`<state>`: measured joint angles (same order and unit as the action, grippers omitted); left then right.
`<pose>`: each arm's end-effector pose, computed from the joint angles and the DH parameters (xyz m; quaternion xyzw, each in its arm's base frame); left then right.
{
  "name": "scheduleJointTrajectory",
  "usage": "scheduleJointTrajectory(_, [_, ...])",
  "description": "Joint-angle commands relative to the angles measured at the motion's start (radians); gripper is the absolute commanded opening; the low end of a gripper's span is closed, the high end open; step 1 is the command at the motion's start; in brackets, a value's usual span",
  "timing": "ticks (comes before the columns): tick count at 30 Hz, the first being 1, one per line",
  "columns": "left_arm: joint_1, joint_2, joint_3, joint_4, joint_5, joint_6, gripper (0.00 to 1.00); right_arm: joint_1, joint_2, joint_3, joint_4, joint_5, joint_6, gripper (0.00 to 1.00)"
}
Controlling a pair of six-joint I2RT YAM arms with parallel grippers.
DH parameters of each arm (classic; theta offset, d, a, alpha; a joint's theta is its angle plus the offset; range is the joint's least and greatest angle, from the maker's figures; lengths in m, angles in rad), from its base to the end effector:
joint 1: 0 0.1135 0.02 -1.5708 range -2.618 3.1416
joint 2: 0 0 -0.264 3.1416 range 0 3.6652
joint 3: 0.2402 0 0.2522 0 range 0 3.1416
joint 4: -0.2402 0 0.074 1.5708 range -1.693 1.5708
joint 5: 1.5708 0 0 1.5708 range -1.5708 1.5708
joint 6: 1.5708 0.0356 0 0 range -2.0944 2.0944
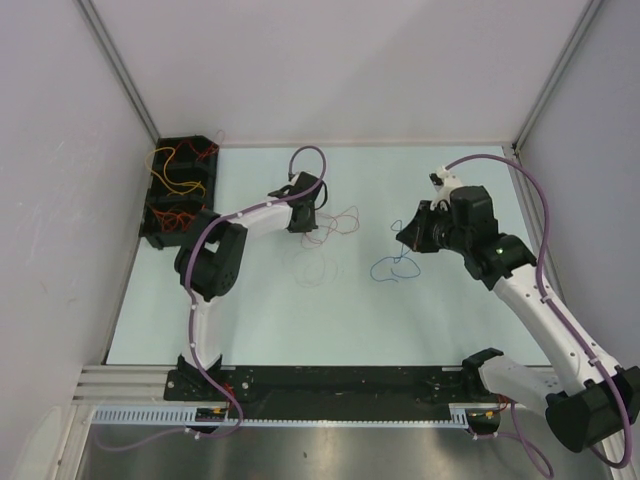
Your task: Untangle the cables
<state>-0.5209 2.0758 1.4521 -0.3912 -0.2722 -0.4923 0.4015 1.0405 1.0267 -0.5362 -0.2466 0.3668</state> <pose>0.3853 -0.2100 0.1582 -0.0236 0.9532 -0.0178 0.3010 0.2035 0.0958 0.3411 -0.0751 0.8648 0.2812 0.4093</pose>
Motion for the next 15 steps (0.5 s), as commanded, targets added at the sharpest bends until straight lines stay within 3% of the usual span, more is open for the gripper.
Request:
scheduleJointTrajectory(1, [0.009,0.010,-0.009,-0.001,0.007,0.014,0.00,-0.004,0.012,-0.004,0.050,-0.025,0.017,0.00])
scheduleJointTrajectory(15, [0.093,-0.261,0.093,-0.153,0.034,0.077,0.00,-0.001,0.030,-0.062,0.123,-0.042,0.069,0.00])
